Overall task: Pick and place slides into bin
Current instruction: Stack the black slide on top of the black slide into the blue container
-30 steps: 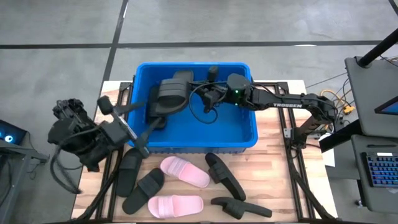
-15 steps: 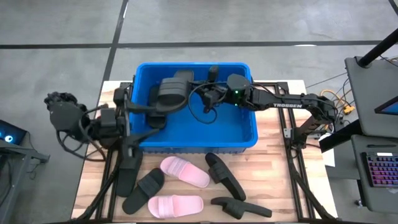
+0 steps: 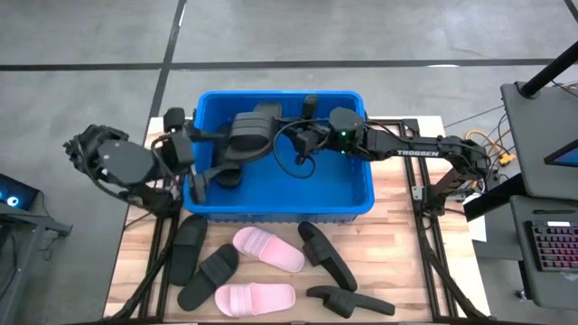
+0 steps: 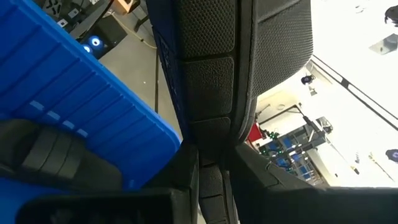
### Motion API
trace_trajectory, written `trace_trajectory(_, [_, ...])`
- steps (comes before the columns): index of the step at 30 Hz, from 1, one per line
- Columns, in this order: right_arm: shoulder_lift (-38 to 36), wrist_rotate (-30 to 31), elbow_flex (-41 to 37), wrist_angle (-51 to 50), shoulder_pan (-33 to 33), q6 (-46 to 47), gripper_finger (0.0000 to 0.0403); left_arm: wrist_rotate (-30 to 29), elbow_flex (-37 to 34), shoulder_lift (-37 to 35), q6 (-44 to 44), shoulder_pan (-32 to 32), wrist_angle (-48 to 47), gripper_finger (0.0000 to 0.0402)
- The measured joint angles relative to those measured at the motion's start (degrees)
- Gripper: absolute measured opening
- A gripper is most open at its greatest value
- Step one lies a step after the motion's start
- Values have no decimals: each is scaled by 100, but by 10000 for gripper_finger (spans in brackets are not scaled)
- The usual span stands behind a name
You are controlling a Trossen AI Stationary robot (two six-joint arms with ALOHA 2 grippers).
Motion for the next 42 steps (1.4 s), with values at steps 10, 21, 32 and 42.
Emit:
trace_trajectory(10, [-4, -4, 0, -334, 0, -2, 54, -5, 178, 225, 449, 453, -533, 260])
trace_trajectory(21, [-4, -17, 0, -658, 94, -230, 54, 4, 180, 617, 458, 730, -1475, 260])
trace_trajectory(32, [-4, -17, 0, -789, 149, -367, 54, 100, 175, 807, 470, 863, -1832, 260])
trace_trajectory(42, [-4, -15, 0, -765, 160, -365, 54, 76, 169, 1073, 884, 901, -1840, 260])
